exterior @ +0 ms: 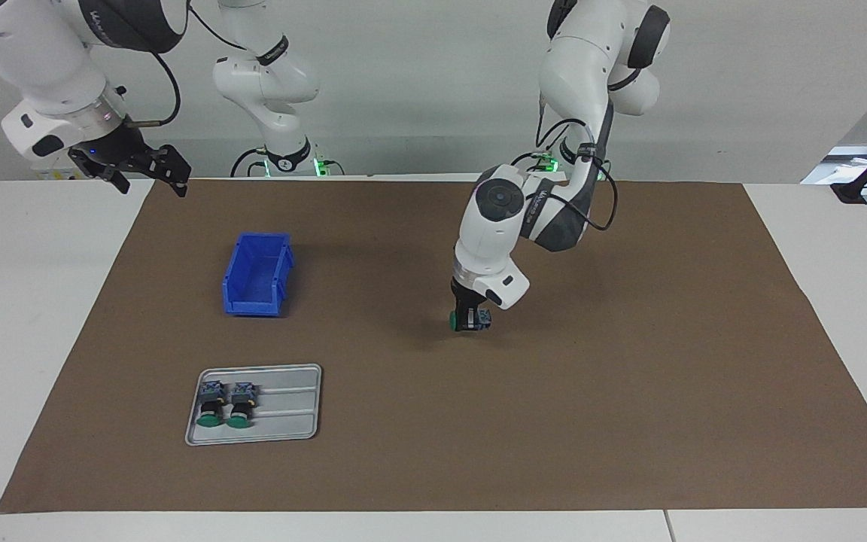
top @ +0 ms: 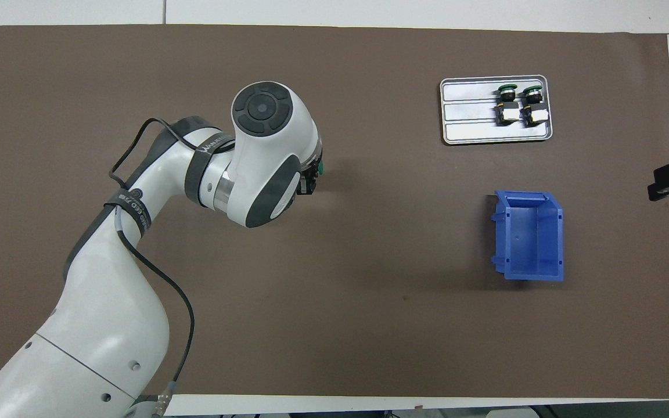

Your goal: Place and press button with both arms

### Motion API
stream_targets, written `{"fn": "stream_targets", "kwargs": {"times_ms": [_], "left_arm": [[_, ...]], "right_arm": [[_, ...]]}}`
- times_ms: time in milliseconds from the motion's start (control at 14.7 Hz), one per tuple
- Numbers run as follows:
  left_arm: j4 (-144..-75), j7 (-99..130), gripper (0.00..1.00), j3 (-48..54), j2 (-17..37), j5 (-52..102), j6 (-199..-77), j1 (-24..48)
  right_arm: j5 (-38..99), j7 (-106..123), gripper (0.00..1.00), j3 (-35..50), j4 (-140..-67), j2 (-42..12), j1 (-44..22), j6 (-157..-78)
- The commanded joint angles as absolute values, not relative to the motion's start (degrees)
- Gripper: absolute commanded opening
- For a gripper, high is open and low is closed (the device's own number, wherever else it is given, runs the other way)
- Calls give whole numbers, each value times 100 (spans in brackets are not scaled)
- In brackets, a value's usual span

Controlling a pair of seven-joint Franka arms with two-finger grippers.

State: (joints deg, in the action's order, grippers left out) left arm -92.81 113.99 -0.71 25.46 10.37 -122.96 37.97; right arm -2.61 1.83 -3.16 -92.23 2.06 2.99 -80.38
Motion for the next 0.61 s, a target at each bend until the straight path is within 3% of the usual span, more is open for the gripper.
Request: {"fn": "stream_targets", "kwargs": {"times_ms": [0, 545], "left_arm": [[-9948, 10699, 12, -62, 1926, 1528, -12261, 3517], [-10853, 8888, 12, -70, 1547, 3698, -12944, 3111]], "right_arm": [[-290, 308, 99, -308, -9281, 281, 316, -8033], [-290, 308, 99, -308, -9281, 281, 316, -8033]]}}
